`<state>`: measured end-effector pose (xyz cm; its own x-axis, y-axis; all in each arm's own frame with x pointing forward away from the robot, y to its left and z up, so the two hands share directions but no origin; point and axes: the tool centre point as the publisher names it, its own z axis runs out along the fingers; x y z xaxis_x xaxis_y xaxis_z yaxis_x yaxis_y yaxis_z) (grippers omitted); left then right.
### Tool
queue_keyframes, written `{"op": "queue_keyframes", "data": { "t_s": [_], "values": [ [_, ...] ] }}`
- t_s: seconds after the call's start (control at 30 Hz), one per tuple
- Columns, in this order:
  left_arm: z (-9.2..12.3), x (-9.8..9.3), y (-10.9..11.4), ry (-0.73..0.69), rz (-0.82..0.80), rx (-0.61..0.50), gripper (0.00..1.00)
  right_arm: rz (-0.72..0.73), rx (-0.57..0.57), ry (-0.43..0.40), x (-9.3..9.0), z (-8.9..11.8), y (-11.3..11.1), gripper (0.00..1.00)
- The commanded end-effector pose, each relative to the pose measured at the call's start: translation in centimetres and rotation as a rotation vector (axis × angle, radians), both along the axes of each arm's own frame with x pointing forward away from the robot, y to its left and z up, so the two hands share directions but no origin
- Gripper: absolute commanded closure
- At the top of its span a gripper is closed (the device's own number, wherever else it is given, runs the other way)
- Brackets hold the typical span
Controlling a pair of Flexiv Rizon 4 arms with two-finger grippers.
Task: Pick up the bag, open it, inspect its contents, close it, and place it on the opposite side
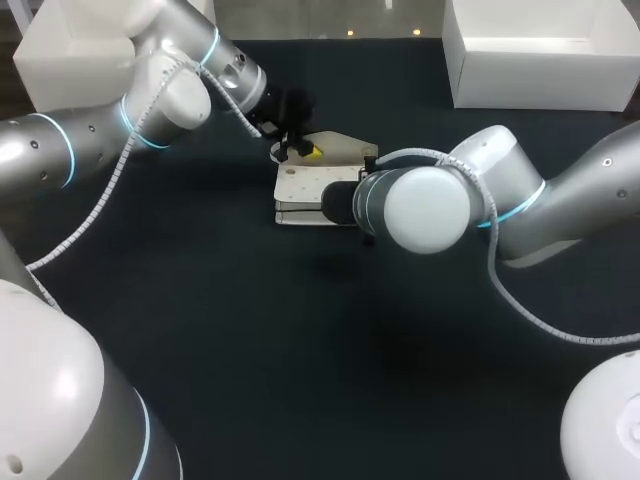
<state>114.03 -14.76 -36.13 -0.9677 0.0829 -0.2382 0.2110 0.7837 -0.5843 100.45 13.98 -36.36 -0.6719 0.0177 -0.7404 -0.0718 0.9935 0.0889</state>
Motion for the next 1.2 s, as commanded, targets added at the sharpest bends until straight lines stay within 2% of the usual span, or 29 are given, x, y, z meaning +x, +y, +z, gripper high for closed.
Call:
{"op": "queue_keyframes", "data": {
  "t_s": [0.03,0.07,0.3,0.5,0.53,0.6,0.63,0.67,0.7,1.0,1.2],
  "values": [
    [0.5,0.2,0.2,0.009,0.003,-0.006,1.00,-0.005,-0.006,0.010,-0.3,0.5,0.3,0.08],
    [0.8,0.2,0.2,0.009,0.005,-0.005,1.00,-0.005,-0.005,0.011,-0.4,0.8,0.3,0.00],
    [3.2,0.5,0.4,0.030,0.015,-0.002,1.00,-0.012,0.005,0.036,-1.4,3.8,0.0,0.00],
    [5.5,0.5,0.6,0.025,0.011,-0.011,1.00,-0.018,0.011,0.011,-1.7,7.2,-0.2,0.00],
    [6.0,0.4,0.6,0.025,0.010,-0.011,1.00,-0.016,0.015,0.006,-1.6,7.7,-0.2,0.04],
    [6.8,0.3,0.6,0.026,0.004,-0.012,1.00,-0.015,0.011,-0.001,-1.5,8.4,-0.3,0.57],
    [7.2,0.2,0.6,0.025,0.004,-0.012,1.00,-0.016,0.012,-0.003,-1.4,8.7,-0.3,0.73],
    [7.6,0.1,0.7,0.024,0.004,-0.012,1.00,-0.017,0.009,-0.006,-1.3,8.9,-0.3,0.97],
    [8.0,-0.1,0.8,0.023,0.003,-0.015,1.00,-0.017,0.007,-0.007,-1.2,9.1,-0.3,1.00],
    [10.8,-1.6,0.7,-0.008,0.000,0.000,1.00,0.004,-0.015,0.015,-0.5,11.1,0.1,1.00],
    [11.7,-2.1,0.8,-0.025,0.022,0.010,1.00,0.007,-0.032,0.043,0.3,12.3,0.3,1.00]
  ]
}}
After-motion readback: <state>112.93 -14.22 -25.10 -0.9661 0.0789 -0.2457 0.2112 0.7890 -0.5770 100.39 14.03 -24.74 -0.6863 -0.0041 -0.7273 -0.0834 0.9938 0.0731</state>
